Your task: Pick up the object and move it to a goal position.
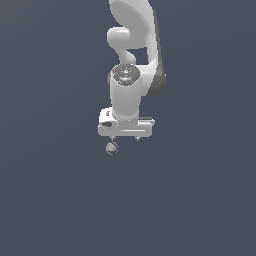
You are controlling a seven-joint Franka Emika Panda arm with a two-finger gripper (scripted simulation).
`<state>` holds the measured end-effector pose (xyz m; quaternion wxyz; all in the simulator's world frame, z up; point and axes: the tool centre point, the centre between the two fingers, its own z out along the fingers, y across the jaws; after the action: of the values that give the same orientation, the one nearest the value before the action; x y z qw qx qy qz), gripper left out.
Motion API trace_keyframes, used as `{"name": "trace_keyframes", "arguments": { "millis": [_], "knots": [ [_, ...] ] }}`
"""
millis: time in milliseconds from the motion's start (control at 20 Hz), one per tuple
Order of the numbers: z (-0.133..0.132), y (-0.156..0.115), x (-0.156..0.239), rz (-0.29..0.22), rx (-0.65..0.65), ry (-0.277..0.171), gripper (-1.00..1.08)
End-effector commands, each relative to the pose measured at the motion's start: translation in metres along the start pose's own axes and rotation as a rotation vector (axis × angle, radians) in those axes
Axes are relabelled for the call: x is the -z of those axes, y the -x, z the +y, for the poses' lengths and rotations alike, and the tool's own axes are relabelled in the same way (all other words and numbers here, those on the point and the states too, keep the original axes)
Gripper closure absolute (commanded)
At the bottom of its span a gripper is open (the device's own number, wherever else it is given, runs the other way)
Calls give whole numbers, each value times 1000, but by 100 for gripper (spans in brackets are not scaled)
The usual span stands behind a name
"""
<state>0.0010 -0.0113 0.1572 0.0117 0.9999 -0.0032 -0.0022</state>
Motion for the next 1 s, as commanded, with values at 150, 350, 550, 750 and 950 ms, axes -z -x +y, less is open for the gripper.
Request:
{"name": "trace_keyframes", "arguments": {
  "millis": [150,350,550,750,950],
  "knots": [
    [-2,-2,4,8,8,-2,-92],
    [-9,-9,17,32,41,-8,-92],
    [-11,-10,21,38,56,-9,-92],
    [-10,-9,18,35,43,-9,-92],
    [-6,-8,13,33,1,-12,-92]
  ]
}}
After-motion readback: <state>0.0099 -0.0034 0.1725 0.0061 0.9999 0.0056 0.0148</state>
